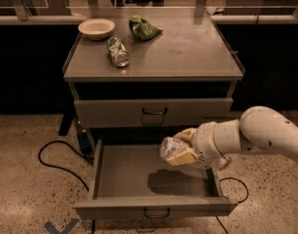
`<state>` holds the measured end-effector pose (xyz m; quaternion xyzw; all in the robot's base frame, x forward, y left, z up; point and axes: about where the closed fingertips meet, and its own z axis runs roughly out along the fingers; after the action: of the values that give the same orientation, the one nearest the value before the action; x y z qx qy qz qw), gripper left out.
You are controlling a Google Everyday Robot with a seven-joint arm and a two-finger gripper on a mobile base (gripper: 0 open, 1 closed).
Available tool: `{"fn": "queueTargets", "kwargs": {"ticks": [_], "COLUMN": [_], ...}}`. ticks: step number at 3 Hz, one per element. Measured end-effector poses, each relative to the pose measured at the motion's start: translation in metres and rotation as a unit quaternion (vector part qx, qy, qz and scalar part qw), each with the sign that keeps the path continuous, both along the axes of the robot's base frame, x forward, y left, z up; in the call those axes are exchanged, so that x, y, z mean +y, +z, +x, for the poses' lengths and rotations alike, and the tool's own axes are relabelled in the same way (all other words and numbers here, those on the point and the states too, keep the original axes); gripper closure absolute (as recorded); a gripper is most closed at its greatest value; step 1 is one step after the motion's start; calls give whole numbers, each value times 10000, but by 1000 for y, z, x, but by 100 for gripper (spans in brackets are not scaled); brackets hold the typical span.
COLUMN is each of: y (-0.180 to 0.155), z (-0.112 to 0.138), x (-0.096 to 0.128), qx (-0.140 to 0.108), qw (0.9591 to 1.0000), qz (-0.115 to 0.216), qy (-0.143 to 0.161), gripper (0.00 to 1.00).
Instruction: Place blue plastic bottle into middle drawer
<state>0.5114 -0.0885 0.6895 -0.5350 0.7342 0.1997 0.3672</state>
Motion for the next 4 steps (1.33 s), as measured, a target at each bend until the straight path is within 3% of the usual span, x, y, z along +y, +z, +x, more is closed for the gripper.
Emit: {"fn": "queueTargets", "kwargs": {"ticks": [1,2,3,4], "y": [0,-33,-103,-129], "z": [0,12,50,49], "x": [0,13,32,43], "qx": [-1,85,390,593], "qw": [10000,9994,9974,9953], "qz": [1,277,564,717], "qy": [3,168,236,265], "gripper": [100,100,100,100]}}
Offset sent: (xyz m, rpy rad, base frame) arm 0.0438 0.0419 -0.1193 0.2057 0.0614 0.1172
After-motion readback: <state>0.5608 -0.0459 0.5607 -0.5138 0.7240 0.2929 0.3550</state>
